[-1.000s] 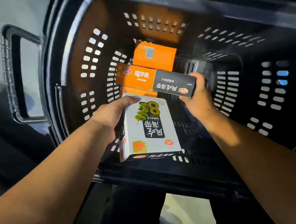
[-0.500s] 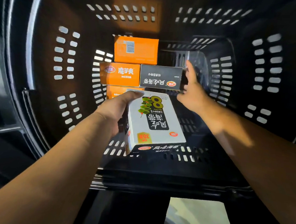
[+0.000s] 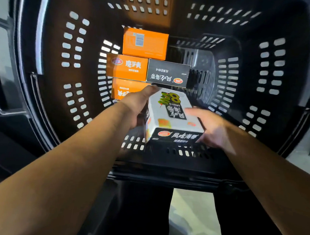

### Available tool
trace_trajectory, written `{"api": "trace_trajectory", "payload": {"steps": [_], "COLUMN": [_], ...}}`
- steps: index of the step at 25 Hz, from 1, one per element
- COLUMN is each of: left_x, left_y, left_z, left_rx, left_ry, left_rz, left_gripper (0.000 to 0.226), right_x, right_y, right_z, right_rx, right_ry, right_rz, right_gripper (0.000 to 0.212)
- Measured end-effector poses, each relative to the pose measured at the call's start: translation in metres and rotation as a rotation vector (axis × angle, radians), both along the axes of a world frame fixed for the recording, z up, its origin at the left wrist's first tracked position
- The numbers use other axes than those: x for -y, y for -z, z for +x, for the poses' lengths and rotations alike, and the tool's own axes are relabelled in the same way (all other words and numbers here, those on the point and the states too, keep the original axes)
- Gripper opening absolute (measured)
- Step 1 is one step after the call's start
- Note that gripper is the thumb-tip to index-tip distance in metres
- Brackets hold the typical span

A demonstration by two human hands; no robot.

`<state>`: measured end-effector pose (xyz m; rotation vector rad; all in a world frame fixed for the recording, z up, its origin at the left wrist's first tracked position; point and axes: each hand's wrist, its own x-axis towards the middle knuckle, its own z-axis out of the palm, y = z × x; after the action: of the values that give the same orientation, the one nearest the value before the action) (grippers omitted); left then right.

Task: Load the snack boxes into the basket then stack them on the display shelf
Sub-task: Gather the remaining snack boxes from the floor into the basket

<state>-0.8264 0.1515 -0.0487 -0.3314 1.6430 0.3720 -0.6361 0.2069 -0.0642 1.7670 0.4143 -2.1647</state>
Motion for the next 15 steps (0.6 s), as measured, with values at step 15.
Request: {"api": "trace_trajectory", "payload": {"steps": [15], "left_x": [0.013], "left_y": [0.006], "left_z": [0.029], "left_rx": [-0.142], "left_ry": [0.280], "left_rz": [0.181], "left_gripper": [0.054], "right_x": [-0.027], "right_y": [0.050], "right_z": [0.006], "right_rx": [0.096], "right_ry": [0.075], "right_rz": [-0.074], "right_gripper": [0.052]}}
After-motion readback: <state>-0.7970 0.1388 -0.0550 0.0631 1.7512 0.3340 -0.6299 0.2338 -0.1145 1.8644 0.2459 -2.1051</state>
